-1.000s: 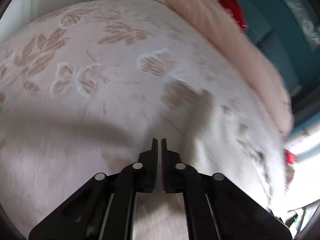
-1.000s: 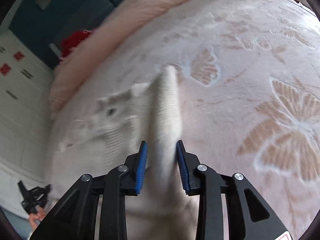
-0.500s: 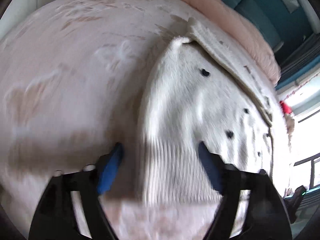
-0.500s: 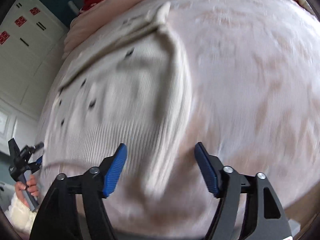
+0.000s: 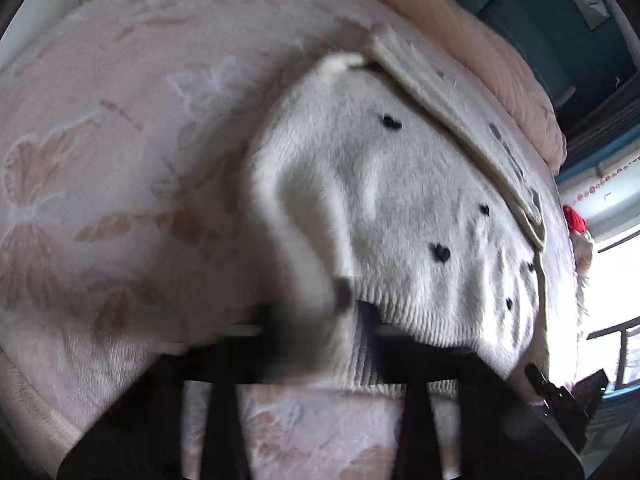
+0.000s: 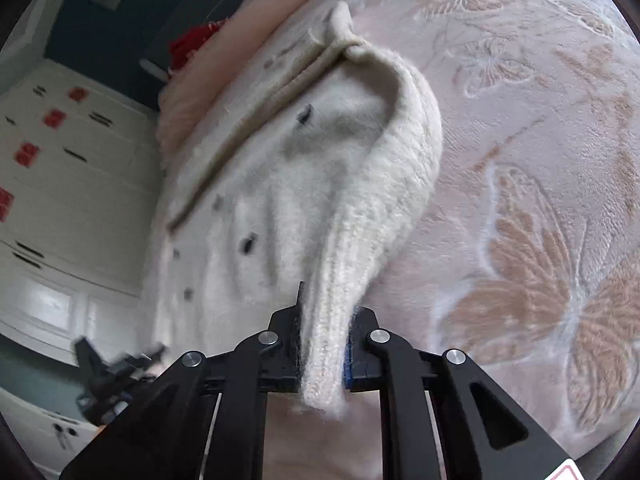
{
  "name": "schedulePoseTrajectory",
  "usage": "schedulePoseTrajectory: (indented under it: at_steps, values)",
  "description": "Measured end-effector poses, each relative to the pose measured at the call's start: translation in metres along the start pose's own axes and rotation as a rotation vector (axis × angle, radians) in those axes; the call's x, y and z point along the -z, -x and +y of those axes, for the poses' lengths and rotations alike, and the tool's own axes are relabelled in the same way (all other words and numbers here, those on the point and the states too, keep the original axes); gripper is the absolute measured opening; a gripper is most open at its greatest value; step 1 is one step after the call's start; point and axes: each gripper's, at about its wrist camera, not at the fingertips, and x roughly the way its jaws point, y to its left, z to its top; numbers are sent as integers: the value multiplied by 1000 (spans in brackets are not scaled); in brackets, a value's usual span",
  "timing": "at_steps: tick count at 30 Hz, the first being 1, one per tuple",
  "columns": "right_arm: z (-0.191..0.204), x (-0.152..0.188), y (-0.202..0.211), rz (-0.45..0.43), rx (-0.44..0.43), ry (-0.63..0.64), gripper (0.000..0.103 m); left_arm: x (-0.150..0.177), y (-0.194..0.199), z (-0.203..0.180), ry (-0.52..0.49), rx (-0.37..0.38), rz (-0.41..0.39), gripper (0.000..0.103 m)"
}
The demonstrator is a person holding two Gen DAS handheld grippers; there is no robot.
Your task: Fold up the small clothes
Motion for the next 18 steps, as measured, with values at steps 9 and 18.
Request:
schedulePoseTrajectory:
  at_steps: [9,18]
  values:
    - [13,25,86,53,24,143,11,39,85,14,-83,48,-56,7]
    - [-18,123,132,315,150,272,10,143,128,49,-158,21,98,6]
